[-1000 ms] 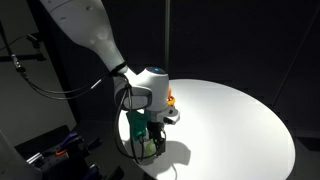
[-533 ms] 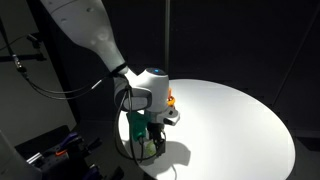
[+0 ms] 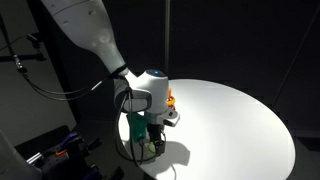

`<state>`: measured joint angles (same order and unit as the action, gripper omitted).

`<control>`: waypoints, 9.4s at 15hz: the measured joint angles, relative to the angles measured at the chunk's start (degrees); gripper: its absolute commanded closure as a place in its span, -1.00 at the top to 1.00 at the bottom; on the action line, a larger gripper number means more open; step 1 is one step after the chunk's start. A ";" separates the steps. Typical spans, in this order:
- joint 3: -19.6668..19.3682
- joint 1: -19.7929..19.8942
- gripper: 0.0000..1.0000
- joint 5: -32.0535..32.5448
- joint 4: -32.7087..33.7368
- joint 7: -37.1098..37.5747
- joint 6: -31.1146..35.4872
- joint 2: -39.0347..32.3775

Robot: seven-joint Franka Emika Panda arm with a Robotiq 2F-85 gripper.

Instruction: Put the yellow ring on the orange stand

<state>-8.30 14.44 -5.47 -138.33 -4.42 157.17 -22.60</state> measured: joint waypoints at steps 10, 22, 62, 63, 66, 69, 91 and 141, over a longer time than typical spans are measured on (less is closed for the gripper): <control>0.06 0.12 -0.02 -0.03 1.31 0.08 -0.70 2.70; 0.10 -1.31 -0.02 -0.06 8.71 0.55 -15.78 11.11; 3.51 -7.47 -0.02 -8.14 28.56 8.85 -29.38 4.77; 3.51 -7.50 -0.02 -8.07 28.88 8.96 -30.00 4.54; 3.51 -7.56 -0.02 -6.82 29.61 10.00 -31.58 4.08; 3.44 -7.75 0.55 -4.61 30.14 11.54 -32.27 3.89; 2.84 -8.26 1.00 -2.04 30.51 13.26 -32.02 4.05; 2.41 -7.32 1.00 -3.57 28.36 12.58 -32.13 4.86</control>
<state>-5.89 7.13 -9.04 -109.97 8.16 125.04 -17.74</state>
